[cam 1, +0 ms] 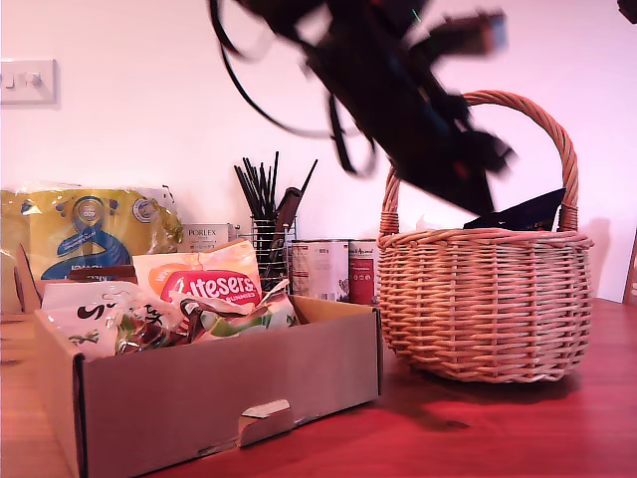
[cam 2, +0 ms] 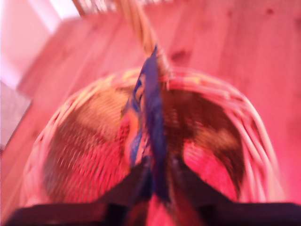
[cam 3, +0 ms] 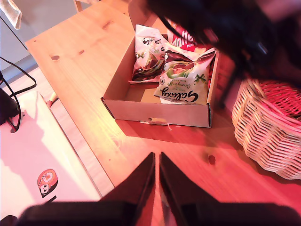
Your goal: Move the bags of Easter eggs from the cardboard box on the left into the woven basket on the right side.
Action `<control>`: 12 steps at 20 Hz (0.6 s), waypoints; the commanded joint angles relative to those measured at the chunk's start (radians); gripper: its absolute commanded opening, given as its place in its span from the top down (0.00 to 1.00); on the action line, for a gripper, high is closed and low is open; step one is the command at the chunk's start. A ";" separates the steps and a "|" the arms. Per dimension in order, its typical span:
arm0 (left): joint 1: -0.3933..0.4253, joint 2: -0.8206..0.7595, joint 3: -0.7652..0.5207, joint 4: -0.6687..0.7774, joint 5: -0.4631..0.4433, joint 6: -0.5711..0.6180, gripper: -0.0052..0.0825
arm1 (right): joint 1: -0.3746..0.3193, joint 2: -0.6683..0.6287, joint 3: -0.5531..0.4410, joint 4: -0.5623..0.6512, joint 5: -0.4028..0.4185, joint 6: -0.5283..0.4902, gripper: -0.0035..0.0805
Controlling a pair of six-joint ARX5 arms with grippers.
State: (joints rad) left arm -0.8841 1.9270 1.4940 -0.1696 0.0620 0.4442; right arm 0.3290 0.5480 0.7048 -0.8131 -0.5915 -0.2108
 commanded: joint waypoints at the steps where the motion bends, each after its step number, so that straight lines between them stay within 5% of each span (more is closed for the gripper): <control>1: 0.012 -0.098 -0.007 -0.057 0.010 -0.055 0.97 | 0.002 0.000 0.016 0.003 0.000 -0.007 0.97; 7: 0.098 -0.219 -0.059 -0.303 0.105 -0.131 0.97 | 0.003 0.000 0.016 0.010 0.011 -0.027 0.97; 12: 0.144 -0.374 -0.305 -0.201 0.132 -0.143 0.97 | 0.003 0.001 0.016 0.013 0.052 -0.034 0.97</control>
State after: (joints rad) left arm -0.7414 1.5974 1.1999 -0.3935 0.1844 0.3126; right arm 0.3290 0.5480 0.7048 -0.8082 -0.5392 -0.2375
